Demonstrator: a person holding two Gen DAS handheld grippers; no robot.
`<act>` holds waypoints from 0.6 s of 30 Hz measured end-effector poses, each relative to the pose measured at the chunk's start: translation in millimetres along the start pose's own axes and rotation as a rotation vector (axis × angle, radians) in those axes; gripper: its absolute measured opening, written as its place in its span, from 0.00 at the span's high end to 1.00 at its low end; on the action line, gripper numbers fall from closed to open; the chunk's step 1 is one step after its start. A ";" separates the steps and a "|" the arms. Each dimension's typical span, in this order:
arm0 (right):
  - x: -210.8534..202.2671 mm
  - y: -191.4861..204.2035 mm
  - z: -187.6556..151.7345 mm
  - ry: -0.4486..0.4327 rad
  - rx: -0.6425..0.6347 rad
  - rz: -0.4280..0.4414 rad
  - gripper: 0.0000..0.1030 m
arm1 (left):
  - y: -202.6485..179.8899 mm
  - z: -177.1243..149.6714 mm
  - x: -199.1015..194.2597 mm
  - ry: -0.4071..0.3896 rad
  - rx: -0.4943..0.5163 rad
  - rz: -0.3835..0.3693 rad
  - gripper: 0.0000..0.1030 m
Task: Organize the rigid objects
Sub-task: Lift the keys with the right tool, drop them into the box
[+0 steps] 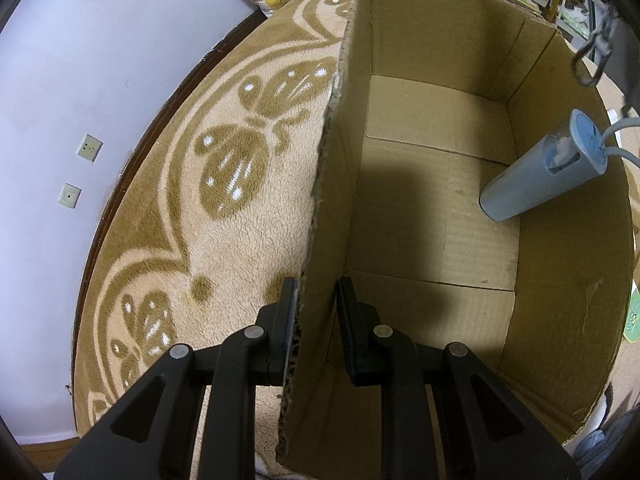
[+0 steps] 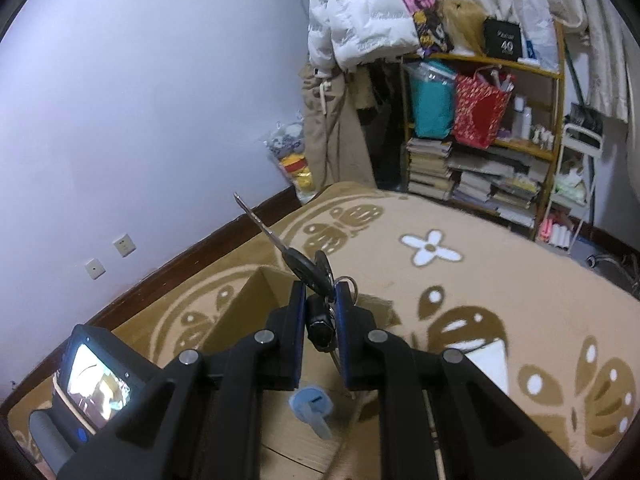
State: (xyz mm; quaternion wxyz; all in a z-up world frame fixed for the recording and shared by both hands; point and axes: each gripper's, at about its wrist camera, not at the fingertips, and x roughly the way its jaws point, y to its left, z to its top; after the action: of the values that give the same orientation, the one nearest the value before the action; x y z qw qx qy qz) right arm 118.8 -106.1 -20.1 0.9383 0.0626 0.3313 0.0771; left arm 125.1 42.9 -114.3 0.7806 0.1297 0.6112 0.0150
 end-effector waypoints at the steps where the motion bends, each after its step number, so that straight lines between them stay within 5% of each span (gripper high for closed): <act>1: 4.9 0.0 -2.0 0.018 0.004 -0.002 0.85 | 0.2 -0.1 -0.1 0.000 0.000 0.000 0.82; 18: 31.2 -5.6 -23.1 0.131 0.019 -0.014 0.84 | 0.8 0.1 -0.8 0.001 -0.001 -0.003 0.82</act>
State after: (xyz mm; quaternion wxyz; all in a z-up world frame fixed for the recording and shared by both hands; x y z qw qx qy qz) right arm 128.8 -104.2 -57.9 0.9145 0.0637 0.3932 0.0712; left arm 125.2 43.5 -113.4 0.7804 0.1283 0.6118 0.0144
